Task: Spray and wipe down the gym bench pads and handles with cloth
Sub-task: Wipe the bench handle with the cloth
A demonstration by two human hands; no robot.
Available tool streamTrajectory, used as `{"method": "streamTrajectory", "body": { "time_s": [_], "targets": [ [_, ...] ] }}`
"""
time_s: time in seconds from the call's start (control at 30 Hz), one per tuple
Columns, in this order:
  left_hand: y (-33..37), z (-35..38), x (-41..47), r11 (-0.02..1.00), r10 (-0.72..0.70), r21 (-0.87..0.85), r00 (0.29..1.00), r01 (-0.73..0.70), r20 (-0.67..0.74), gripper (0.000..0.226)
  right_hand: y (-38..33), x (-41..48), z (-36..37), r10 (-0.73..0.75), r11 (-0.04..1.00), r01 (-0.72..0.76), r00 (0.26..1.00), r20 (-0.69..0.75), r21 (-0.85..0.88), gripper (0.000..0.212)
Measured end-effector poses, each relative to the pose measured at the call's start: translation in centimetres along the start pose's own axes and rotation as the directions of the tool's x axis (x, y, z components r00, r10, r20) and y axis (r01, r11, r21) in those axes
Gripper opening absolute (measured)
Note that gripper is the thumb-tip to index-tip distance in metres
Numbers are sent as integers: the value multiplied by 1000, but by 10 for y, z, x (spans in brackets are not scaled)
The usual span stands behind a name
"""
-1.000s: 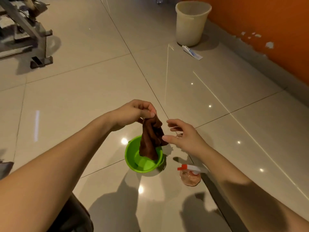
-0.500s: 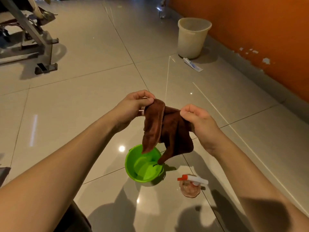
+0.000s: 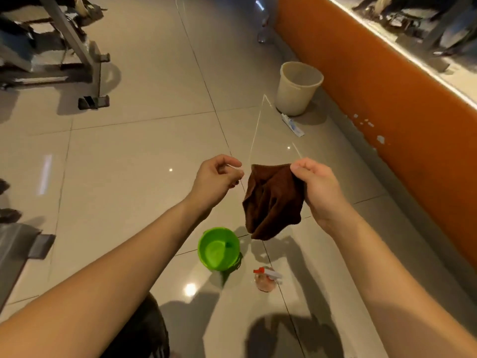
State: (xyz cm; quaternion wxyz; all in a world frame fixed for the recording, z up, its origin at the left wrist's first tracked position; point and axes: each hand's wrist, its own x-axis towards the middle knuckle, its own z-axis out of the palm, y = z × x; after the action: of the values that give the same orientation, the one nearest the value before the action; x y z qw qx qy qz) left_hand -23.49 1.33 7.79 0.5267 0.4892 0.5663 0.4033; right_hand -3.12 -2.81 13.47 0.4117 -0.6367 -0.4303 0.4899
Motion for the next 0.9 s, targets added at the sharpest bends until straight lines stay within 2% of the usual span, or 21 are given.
{"method": "streamTrajectory", "body": {
  "time_s": [0.13,0.27,0.4,0.43,0.5,0.6,0.67,0.77,0.9],
  "targets": [
    [85,-34,-58,978,-160,127,984,169,-75,3,-133,-41,-13,17,993,-15,1000,-19,114,20],
    [173,-48,-118,888,-459,-94,878,450,-132,10,-266,-83,-30,57,960,-39,997,-57,277,21],
    [256,-52,-145,661,-725,-242,688,711,41,29,-366,-116,-37,91,938,-64,994,-64,342,19],
    [273,-55,-147,603,-754,-282,649,746,103,33,-385,-123,-37,95,939,-66,993,-70,338,19],
    [303,-59,-146,541,-743,-328,623,775,245,35,-418,-135,-37,92,947,-63,993,-79,316,19],
    [338,-58,-136,546,-654,-347,647,762,393,33,-453,-145,-38,48,969,-19,992,-114,247,21],
    [362,-54,-132,575,-613,-372,685,729,395,27,-472,-151,-42,2,982,26,989,-149,186,20],
    [394,-59,-131,671,-581,-389,773,631,253,18,-493,-158,-49,-40,994,63,973,-229,94,20],
    [436,-100,-120,820,-474,-394,878,415,-62,6,-506,-152,-64,-38,998,49,954,-297,31,15]
  ]
}}
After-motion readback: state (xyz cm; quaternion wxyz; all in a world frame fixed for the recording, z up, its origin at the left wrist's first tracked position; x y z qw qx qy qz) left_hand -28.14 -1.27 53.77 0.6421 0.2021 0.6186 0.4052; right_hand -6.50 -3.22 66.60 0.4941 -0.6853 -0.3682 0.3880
